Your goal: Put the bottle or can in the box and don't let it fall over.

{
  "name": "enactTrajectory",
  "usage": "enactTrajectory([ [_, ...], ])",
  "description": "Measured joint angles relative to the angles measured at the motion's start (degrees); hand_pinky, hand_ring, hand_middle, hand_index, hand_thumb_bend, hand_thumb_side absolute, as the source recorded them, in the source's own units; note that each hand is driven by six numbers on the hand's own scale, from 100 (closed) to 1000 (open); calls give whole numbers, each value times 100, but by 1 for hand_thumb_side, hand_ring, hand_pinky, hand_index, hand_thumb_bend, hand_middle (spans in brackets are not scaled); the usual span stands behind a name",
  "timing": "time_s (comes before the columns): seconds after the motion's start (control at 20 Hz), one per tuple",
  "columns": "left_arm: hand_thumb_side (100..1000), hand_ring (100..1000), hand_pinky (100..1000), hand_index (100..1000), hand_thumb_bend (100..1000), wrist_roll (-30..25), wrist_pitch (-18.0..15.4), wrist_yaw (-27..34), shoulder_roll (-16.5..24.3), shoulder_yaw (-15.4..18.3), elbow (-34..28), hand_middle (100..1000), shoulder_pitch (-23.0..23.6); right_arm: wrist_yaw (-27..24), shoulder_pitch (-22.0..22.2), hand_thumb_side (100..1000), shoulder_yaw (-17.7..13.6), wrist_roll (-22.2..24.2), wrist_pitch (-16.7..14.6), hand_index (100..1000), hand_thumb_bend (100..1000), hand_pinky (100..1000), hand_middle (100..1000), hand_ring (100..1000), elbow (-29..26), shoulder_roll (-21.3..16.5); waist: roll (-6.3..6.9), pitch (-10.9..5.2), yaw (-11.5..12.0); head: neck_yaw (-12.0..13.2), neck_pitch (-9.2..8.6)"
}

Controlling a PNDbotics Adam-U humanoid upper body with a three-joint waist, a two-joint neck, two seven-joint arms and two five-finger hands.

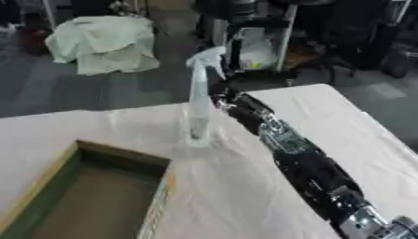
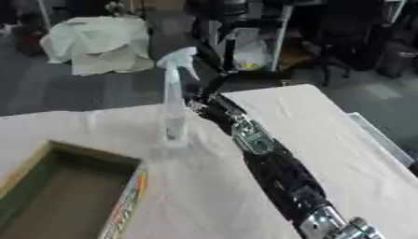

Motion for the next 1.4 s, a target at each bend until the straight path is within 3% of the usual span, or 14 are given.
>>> enactTrajectory([
  [1.4,849,958,1000,850,102,-71,15,-26,-72,-67,-18,1000,-164,-124,-212,470,4,-15,-9,1000,100,1000,1000,1000,-210,-195,-5,238,96,-202,-246],
])
